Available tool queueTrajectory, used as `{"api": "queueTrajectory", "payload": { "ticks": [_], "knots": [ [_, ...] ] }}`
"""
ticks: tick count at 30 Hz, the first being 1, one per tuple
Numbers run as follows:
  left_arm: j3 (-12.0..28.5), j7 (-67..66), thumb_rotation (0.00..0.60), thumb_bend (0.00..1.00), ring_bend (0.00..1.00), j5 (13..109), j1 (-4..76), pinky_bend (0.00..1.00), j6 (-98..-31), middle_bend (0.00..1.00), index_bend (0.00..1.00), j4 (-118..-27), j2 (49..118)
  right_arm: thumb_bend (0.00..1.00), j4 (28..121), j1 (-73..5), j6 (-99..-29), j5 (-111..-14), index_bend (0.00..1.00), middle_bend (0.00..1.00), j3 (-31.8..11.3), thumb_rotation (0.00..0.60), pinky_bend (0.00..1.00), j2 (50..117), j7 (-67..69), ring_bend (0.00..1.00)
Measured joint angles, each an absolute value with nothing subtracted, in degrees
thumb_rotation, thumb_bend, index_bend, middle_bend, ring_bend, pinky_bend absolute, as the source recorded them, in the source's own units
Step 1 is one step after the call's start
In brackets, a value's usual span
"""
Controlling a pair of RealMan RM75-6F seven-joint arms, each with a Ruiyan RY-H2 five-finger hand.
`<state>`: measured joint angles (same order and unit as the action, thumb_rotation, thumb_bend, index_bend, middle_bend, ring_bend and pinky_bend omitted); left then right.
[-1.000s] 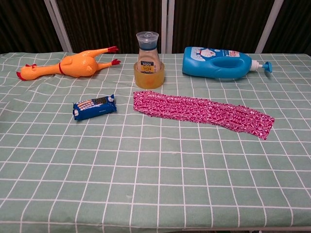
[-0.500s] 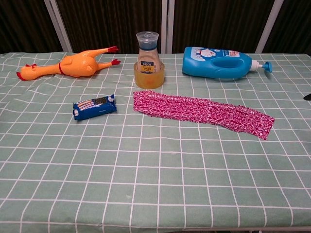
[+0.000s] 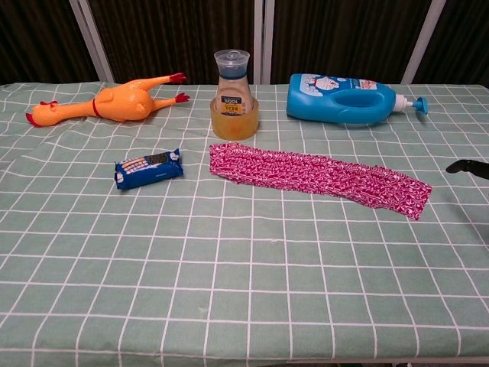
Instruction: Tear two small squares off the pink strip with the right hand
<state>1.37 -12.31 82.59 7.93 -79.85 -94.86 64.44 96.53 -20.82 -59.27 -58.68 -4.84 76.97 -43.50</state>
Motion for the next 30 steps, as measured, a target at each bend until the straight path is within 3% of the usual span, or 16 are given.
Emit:
{"api": "queueTrajectory", "payload": {
  "ticks": [15,30],
  "knots": [
    [1.79,-13.1,0.6,0.14,0.01,82.51,8.27,0.14,-79.99,0.05,0.1,-95.38,64.24,1.0,97.64,-31.52,-53.51,-39.54,0.07,0.93,-5.31,0.6,0.73,78.51,-49.78,0.82],
    [2.2,-13.34,0.6,0.14,0.01,81.92,8.41,0.14,-80.19,0.05,0.1,-96.37,63.97,1.0,96.23,-35.95,-53.32,-36.53,0.13,0.93,-1.12,0.6,0.73,80.23,-47.74,0.82]
  ]
}}
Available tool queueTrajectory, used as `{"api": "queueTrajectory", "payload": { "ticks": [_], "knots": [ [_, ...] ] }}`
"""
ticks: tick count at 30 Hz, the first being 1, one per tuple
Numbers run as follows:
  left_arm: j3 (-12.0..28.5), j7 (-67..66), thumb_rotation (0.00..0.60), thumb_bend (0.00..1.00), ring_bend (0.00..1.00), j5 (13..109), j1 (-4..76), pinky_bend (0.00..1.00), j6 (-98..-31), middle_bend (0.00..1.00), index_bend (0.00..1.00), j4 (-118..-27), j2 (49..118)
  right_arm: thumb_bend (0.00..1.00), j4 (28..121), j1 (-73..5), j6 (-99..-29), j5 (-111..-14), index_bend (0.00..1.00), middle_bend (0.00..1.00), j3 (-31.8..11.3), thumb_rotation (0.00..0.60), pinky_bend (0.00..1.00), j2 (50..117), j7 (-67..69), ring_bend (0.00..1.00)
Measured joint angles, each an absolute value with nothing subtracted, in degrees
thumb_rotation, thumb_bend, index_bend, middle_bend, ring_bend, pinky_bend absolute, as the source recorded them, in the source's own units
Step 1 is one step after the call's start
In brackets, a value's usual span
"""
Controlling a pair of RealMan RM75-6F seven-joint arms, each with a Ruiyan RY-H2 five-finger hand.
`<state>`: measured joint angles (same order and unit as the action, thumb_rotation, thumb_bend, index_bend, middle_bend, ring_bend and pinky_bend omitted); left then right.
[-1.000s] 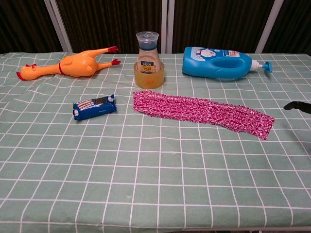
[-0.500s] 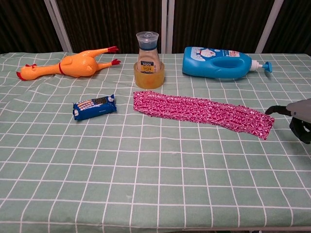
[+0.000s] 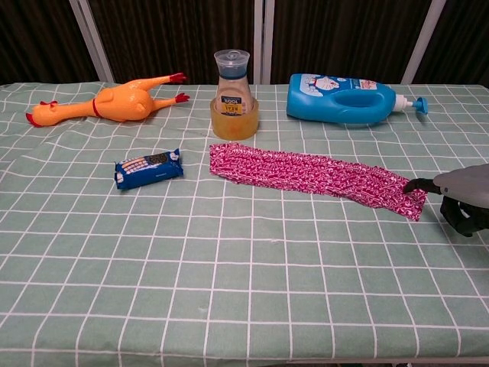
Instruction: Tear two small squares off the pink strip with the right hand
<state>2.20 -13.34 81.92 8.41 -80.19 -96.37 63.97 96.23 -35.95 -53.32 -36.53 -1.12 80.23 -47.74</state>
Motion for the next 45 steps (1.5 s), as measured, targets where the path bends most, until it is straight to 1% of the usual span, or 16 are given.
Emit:
{"api": "queueTrajectory", "payload": {
  "ticks": [5,12,20,27,35,45],
  "knots": [
    [2.18,-14.02,0.6,0.14,0.01,82.08,8.4,0.14,-80.4,0.05,0.1,-96.84,64.03,1.0,97.12,-36.15,-55.08,-37.67,0.13,0.93,0.38,0.6,0.73,80.05,-47.74,0.82],
    [2.25,-13.9,0.6,0.14,0.01,81.93,8.36,0.14,-80.53,0.05,0.1,-97.11,63.93,1.0,99.77,-35.11,-59.77,-41.47,0.13,0.93,4.44,0.6,0.73,80.46,-49.23,0.82],
    [2.22,-13.81,0.6,0.14,0.01,82.05,8.14,0.14,-81.0,0.05,0.1,-97.42,63.58,1.0,103.06,-35.49,-59.16,-40.76,0.15,0.93,7.27,0.6,0.73,79.99,-50.86,0.82],
    [2.57,-12.79,0.6,0.14,0.01,82.17,7.76,0.14,-82.12,0.05,0.1,-97.97,62.92,1.0,105.29,-35.36,-60.25,-43.11,0.15,0.93,9.35,0.6,0.73,80.03,-51.38,0.82],
    [2.85,-11.99,0.6,0.14,0.01,82.2,7.53,0.14,-82.59,0.05,0.1,-98.31,62.32,1.0,108.16,-35.14,-61.58,-46.38,0.15,0.93,10.98,0.6,0.73,79.57,-51.84,0.82],
    [2.94,-11.55,0.6,0.14,0.01,82.24,7.4,0.14,-82.79,0.05,0.1,-98.18,62.18,1.0,109.97,-34.69,-62.72,-49.91,0.15,0.93,11.89,0.6,0.73,79.12,-51.39,0.82]
  ]
}}
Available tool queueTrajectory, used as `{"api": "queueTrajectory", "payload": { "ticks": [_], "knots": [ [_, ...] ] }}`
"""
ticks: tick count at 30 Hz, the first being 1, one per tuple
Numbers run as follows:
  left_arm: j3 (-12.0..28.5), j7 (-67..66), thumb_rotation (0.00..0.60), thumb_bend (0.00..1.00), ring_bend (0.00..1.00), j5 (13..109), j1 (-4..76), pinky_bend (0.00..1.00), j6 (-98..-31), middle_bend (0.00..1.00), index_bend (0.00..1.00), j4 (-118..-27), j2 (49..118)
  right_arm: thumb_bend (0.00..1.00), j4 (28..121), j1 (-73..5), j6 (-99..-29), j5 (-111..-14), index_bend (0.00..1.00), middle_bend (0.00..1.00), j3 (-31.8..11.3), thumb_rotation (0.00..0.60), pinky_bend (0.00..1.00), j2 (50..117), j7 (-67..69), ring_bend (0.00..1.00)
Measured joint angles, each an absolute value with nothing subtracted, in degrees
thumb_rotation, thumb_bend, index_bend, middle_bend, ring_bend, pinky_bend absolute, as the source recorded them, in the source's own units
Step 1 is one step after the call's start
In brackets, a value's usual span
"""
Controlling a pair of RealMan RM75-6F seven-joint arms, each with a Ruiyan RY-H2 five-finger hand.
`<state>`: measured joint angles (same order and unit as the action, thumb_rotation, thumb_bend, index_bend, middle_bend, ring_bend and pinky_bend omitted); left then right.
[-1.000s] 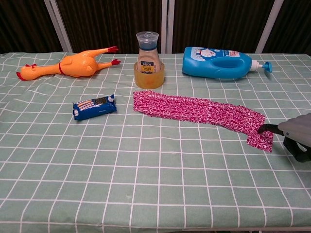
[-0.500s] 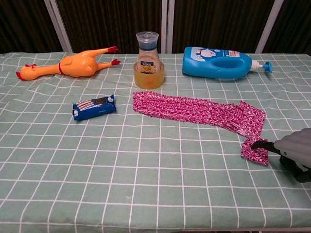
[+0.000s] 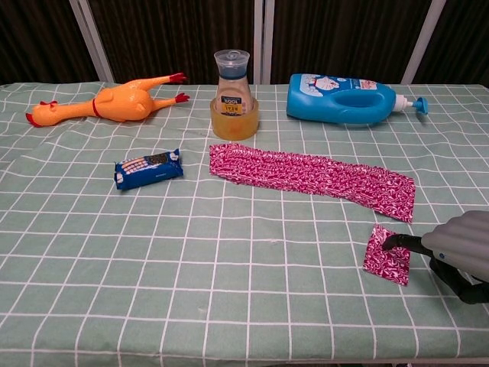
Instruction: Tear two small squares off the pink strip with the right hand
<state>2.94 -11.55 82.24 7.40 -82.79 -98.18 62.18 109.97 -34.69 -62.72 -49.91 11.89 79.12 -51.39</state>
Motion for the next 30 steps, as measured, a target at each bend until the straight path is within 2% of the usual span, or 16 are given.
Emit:
{"api": "queueTrajectory", "payload": {
  "ticks": [8,12,30],
  "knots": [
    [2.97,-11.42,0.6,0.14,0.01,82.33,7.44,0.14,-82.74,0.05,0.1,-97.95,62.31,1.0,110.26,-33.29,-65.99,-55.65,0.16,0.93,10.84,0.6,0.73,77.82,-48.12,0.82],
    [2.99,-11.68,0.6,0.14,0.01,82.31,7.59,0.14,-82.51,0.05,0.1,-97.91,62.48,1.0,109.07,-32.64,-67.33,-57.15,0.16,0.93,8.77,0.6,0.73,76.84,-45.8,0.82],
    [2.85,-12.31,0.6,0.14,0.01,82.26,7.67,0.14,-82.19,0.05,0.1,-97.86,62.25,1.0,101.35,-37.38,-61.2,-43.2,0.15,0.93,2.43,0.6,0.73,79.74,-48.15,0.82]
  ]
}}
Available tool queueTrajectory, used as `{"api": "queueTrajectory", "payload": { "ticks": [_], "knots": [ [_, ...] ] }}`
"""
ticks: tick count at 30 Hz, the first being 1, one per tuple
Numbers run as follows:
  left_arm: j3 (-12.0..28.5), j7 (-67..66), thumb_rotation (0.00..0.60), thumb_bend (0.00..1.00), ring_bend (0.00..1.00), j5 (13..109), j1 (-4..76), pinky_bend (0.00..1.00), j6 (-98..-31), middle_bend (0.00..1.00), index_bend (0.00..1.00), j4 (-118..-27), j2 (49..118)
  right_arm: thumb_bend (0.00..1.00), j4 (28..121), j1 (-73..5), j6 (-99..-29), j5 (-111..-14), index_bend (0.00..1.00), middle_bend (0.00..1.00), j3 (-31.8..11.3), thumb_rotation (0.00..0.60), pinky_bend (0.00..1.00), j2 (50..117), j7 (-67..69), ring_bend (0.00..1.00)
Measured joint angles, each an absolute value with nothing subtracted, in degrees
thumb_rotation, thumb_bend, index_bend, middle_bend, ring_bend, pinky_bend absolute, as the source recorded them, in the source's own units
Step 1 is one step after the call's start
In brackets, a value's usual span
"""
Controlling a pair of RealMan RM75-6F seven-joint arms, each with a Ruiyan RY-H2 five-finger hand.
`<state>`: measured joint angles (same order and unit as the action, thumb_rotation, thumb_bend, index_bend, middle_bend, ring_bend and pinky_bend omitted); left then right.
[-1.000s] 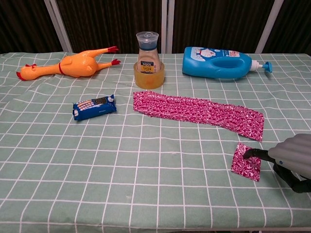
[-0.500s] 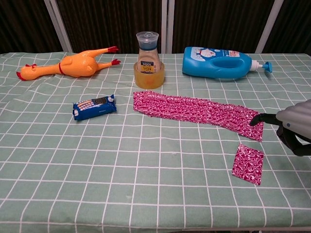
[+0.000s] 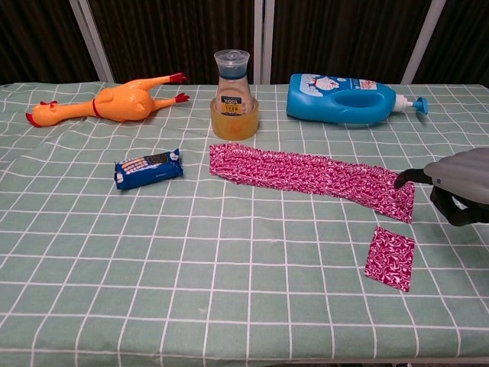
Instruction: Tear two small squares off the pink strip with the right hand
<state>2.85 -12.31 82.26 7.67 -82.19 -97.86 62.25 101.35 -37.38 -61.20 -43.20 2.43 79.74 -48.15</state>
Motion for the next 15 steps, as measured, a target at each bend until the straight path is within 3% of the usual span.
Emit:
{"api": "queueTrajectory", "payload": {
  "ticks": [15],
  "knots": [
    [2.73,-13.17,0.6,0.14,0.01,81.91,7.85,0.14,-81.62,0.05,0.1,-98.01,62.21,1.0,99.52,-39.97,-59.12,-37.27,0.15,0.93,2.68,0.6,0.73,80.06,-49.24,0.82]
  ]
}}
